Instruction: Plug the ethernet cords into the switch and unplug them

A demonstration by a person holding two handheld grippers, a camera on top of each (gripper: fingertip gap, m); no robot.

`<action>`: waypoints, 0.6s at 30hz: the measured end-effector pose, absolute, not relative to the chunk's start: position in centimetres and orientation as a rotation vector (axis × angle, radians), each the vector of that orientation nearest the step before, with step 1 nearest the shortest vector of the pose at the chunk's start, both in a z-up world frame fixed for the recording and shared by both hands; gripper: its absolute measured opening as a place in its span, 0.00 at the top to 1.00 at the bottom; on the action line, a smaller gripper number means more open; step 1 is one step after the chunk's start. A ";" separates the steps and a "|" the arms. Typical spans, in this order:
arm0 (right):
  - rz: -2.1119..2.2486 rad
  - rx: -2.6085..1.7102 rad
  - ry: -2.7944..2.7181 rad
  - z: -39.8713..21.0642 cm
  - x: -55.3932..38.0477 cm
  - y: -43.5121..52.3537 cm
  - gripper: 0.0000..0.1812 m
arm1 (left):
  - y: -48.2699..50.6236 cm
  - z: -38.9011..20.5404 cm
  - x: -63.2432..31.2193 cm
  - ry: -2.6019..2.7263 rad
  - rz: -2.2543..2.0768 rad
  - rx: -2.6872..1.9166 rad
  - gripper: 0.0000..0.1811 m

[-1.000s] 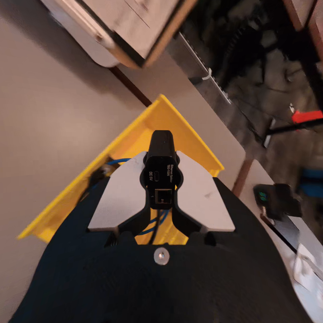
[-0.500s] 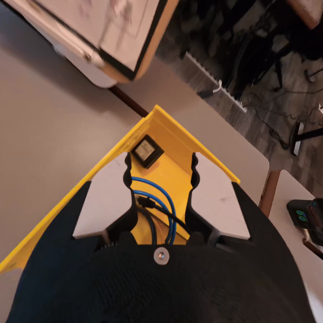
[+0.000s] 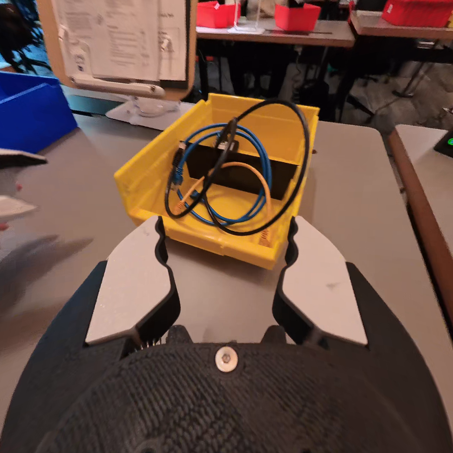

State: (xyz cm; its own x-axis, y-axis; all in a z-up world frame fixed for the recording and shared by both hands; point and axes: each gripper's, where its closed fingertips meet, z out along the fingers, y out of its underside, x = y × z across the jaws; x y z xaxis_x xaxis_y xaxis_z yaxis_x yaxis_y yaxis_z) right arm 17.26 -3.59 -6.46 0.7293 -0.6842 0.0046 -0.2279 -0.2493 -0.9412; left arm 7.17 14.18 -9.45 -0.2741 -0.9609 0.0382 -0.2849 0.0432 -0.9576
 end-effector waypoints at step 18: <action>-0.345 -1.598 0.641 -1.6 16.0 -4.7 0.57 | 17.0 -13.8 21.2 1.581 -0.704 -1.497 0.93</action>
State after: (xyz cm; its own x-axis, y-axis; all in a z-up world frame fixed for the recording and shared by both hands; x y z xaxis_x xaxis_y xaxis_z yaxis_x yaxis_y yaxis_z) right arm 16.03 -4.71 -1.60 0.7965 -0.5866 -0.1467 -0.2002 -0.0269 -0.9794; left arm 21.21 17.01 -13.77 0.0514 -0.9810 -0.1871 -0.5172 0.1341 -0.8453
